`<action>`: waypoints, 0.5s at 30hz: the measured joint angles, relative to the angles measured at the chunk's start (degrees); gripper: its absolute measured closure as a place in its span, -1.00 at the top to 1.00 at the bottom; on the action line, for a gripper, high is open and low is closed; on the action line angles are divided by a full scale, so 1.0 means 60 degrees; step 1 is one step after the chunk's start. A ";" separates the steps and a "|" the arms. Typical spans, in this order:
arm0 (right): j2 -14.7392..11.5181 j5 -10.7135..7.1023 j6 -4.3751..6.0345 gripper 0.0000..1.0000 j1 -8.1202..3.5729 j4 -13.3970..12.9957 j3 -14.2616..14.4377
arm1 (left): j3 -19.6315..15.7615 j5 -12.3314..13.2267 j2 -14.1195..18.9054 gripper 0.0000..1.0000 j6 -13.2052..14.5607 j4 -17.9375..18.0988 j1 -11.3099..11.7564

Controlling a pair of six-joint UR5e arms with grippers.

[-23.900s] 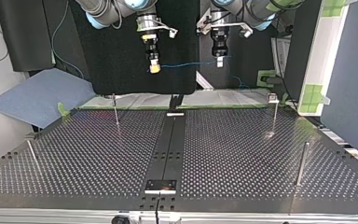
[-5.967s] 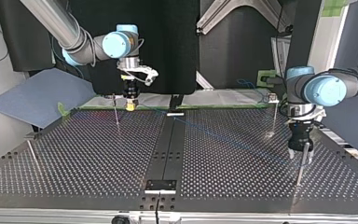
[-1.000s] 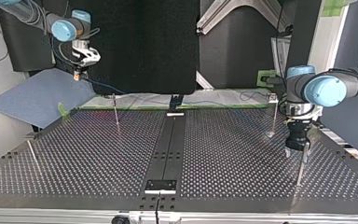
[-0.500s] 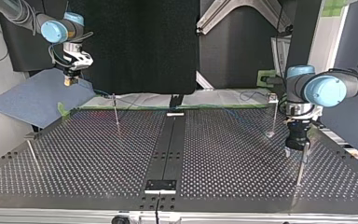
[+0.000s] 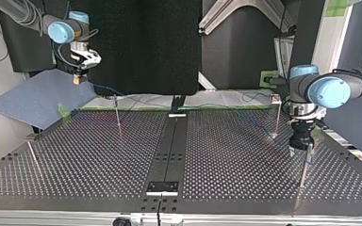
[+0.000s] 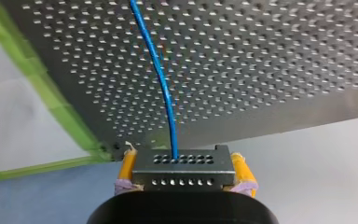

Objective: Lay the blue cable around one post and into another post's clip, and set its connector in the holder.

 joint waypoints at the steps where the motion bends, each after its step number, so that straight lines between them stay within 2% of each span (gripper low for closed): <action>1: 0.0029 -0.0001 -0.0013 -1.00 0.0012 0.0008 -0.0001 | 0.0001 -0.0028 0.0000 1.00 -0.0034 -0.0062 0.0013; 15: 0.0119 0.0025 -0.0085 -1.00 0.0197 0.0030 0.0000 | -0.0020 -0.0788 0.0000 1.00 -0.1067 -0.1137 0.0079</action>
